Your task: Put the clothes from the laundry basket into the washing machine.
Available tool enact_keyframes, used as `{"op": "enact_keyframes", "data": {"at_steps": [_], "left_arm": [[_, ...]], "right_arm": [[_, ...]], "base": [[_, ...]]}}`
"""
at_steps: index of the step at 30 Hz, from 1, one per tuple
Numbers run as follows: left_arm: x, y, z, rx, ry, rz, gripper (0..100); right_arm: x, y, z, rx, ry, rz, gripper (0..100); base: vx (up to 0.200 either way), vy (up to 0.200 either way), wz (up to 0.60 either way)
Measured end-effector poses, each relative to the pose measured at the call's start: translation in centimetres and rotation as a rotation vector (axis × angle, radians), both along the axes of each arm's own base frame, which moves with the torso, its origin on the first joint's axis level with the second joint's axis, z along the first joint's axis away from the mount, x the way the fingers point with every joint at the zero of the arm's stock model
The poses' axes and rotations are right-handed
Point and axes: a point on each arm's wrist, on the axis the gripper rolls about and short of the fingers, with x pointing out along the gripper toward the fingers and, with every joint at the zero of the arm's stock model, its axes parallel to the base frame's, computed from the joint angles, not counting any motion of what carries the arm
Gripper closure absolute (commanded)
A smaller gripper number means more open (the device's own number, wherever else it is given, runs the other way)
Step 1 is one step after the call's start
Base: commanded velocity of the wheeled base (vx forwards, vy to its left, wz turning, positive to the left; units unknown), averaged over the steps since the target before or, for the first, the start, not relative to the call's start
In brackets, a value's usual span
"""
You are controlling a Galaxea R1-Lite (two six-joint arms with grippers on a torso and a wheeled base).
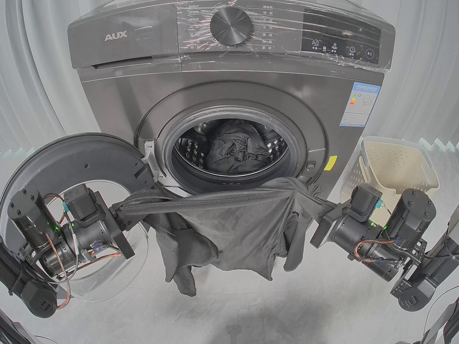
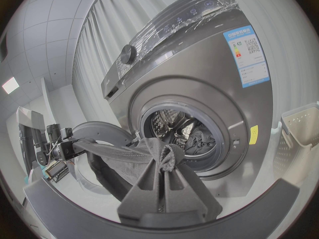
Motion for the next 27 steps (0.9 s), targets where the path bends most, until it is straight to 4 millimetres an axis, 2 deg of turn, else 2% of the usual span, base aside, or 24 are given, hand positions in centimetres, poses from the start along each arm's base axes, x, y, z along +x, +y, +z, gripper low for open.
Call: {"op": "enact_keyframes", "data": {"at_steps": [11,21,27], "left_arm": [[-0.7,0.2,0.7,-0.016,-0.022,0.006,100],[-1.4,-0.3,-0.5,0.002,0.035,-0.023,100],[-1.5,-0.4,-0.4,-0.014,0.046,-0.027,100]], "right_arm": [[-0.4,0.4,0.5,0.013,-0.017,-0.018,100],[-1.3,1.0,0.3,0.013,-0.001,0.000,100],[-1.4,1.0,0.4,0.014,-0.002,0.003,100]], "base": [[0.000,0.000,0.00],[0.000,0.000,0.00],[0.000,0.000,0.00]]}}
